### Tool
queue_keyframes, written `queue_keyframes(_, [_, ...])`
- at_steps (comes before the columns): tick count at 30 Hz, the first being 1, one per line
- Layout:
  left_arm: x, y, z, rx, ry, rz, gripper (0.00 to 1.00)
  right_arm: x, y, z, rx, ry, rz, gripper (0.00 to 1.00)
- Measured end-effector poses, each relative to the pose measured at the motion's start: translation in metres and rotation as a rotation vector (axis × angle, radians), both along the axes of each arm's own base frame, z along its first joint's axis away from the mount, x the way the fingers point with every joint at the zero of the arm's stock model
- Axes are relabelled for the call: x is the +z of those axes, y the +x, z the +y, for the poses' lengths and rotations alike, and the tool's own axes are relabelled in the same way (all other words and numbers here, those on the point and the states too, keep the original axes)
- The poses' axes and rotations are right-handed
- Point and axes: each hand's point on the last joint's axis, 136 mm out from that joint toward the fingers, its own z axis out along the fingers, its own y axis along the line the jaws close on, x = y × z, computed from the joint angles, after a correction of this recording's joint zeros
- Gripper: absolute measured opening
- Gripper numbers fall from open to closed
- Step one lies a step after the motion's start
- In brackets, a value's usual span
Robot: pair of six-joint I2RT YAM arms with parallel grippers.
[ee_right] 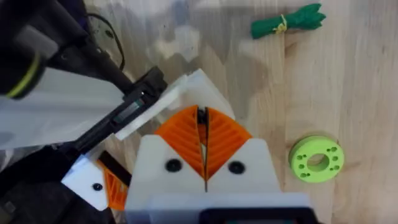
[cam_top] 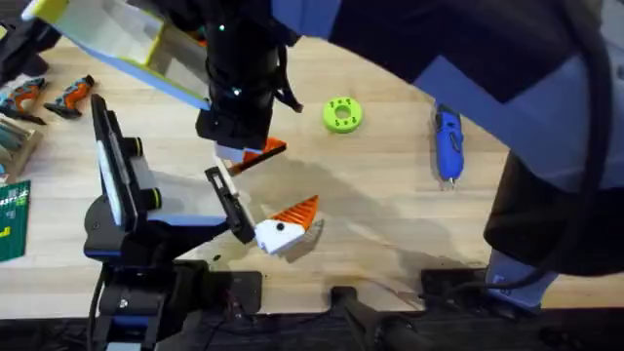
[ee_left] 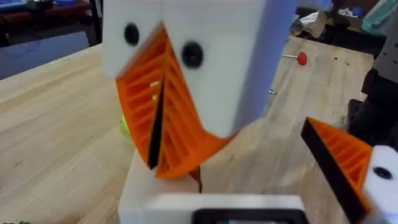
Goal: Pick up the gripper from the table and insert it into the empty holder that is missing its gripper. Then pick up a screw, insert it into the mounting hole, and use the screwdriver to tighten it. Finally, clean up the table by picking up the vegetable and placing it into the bucket.
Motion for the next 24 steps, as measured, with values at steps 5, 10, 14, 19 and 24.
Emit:
queue_keyframes(5, [0.000,0.000,0.000,-0.002,0.000,0.000,0.985,0.000,-0.001,-0.001,0.000,-0.003,0.002,0.006])
queue_keyframes(10, [0.000,-0.001,0.000,-0.003,0.000,0.000,0.985,0.000,-0.001,-0.001,-0.003,-0.003,0.003,0.029])
queue_keyframes(14, [0.000,-0.001,0.000,-0.003,0.000,-0.001,0.985,0.000,0.000,-0.003,-0.005,-0.011,0.001,0.580])
queue_keyframes(19, [0.000,-0.001,0.000,-0.004,0.003,-0.008,0.985,0.001,0.007,-0.006,-0.019,-0.013,-0.017,0.839])
queue_keyframes(24, [0.000,-0.001,0.000,-0.005,0.006,-0.013,0.985,0.012,0.009,-0.006,-0.023,0.022,-0.032,0.843])
